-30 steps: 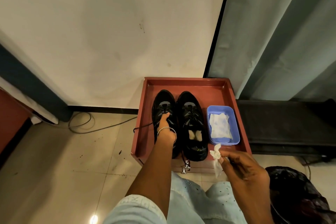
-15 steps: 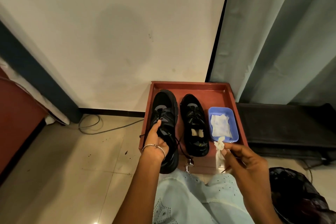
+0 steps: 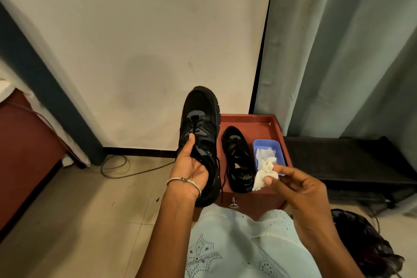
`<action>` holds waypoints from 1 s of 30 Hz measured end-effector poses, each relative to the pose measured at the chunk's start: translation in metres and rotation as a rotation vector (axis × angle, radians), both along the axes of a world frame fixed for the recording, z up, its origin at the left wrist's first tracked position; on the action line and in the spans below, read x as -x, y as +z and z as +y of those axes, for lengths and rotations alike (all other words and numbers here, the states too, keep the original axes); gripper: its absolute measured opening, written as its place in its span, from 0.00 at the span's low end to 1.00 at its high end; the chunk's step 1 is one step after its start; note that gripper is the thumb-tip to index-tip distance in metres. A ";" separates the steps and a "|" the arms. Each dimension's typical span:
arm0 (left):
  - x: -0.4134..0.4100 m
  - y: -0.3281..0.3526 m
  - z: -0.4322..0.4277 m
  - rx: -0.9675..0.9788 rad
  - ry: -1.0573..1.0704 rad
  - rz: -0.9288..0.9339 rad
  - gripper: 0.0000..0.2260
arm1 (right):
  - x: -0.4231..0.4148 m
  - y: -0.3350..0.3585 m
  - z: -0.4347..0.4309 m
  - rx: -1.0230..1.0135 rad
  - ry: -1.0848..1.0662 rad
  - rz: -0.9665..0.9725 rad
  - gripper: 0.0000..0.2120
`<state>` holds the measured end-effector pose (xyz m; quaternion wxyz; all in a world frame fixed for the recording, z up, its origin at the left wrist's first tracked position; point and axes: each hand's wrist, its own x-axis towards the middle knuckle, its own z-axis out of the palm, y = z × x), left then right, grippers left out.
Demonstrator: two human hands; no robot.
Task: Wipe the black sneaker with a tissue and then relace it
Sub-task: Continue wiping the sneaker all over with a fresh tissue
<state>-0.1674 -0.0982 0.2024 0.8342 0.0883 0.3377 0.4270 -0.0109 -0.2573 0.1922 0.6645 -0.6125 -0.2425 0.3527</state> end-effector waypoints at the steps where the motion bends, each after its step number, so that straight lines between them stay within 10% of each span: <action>1: 0.001 0.009 -0.008 -0.026 -0.017 -0.006 0.17 | 0.003 0.007 0.000 -0.008 0.004 -0.010 0.17; 19: -0.003 0.040 -0.107 -0.302 -0.300 0.012 0.18 | 0.037 0.043 0.002 -0.215 -0.246 -1.000 0.11; 30: -0.001 0.038 -0.116 -0.272 -0.265 -0.131 0.18 | 0.064 0.027 -0.029 -0.240 -0.153 -1.199 0.10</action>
